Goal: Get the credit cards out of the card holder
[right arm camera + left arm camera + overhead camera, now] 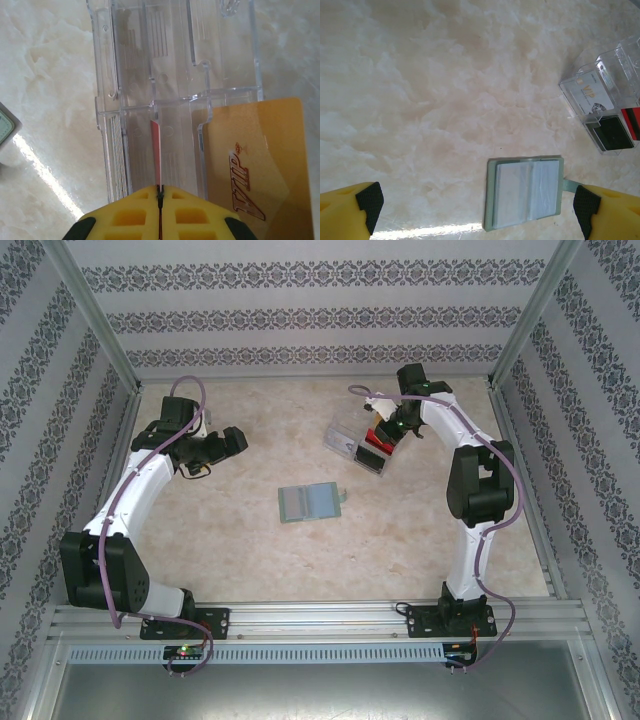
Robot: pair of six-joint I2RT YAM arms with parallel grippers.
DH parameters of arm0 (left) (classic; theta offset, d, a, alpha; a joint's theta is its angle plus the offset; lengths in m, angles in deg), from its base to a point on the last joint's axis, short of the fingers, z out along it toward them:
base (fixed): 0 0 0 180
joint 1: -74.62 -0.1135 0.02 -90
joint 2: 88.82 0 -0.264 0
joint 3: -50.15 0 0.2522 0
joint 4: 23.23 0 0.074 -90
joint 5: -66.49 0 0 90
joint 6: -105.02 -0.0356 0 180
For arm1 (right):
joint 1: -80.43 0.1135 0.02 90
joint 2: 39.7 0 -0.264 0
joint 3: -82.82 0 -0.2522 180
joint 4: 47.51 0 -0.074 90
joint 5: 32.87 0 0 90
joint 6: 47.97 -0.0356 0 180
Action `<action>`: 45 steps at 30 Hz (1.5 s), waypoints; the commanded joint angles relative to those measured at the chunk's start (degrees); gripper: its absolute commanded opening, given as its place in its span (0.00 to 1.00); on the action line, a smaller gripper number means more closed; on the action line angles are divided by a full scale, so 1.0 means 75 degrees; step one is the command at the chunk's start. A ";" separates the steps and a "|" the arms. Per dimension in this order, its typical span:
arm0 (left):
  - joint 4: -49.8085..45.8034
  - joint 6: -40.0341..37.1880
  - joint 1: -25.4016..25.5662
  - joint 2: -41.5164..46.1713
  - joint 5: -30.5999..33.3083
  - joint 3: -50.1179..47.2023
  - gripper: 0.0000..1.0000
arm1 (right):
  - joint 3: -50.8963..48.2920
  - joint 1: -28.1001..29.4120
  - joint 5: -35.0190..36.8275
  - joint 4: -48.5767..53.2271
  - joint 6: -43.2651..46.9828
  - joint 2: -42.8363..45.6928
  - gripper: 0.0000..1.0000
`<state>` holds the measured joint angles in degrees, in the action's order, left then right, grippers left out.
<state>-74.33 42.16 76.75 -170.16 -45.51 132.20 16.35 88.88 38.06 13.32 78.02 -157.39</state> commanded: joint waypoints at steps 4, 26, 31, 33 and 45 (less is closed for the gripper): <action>-0.0211 -0.0210 -0.0061 -0.0100 -0.0043 0.0111 0.99 | 0.0341 0.0001 0.0061 0.0208 0.0021 -0.0138 0.20; 0.0417 0.0506 -0.0041 0.0100 -0.0293 -0.0759 1.00 | -0.2313 0.1221 0.0606 -0.2022 -0.5574 0.2568 0.55; 0.0649 0.0710 -0.0026 0.0135 -0.0325 -0.1148 1.00 | -0.3587 0.2321 0.1080 -0.2716 -0.7282 0.3155 0.62; 0.0725 0.0758 0.0020 0.0154 -0.0345 -0.1278 1.00 | -0.3830 0.2749 0.1396 -0.2770 -0.7689 0.3170 0.63; 0.1307 0.1272 0.0302 0.0113 -0.0687 -0.1879 1.00 | -0.3212 0.4384 0.1438 -0.3009 -0.8818 0.1147 0.55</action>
<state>-67.36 49.52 78.30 -170.18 -49.07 119.06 -10.27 120.24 48.29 -8.80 14.96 -145.46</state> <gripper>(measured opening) 0.996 0.559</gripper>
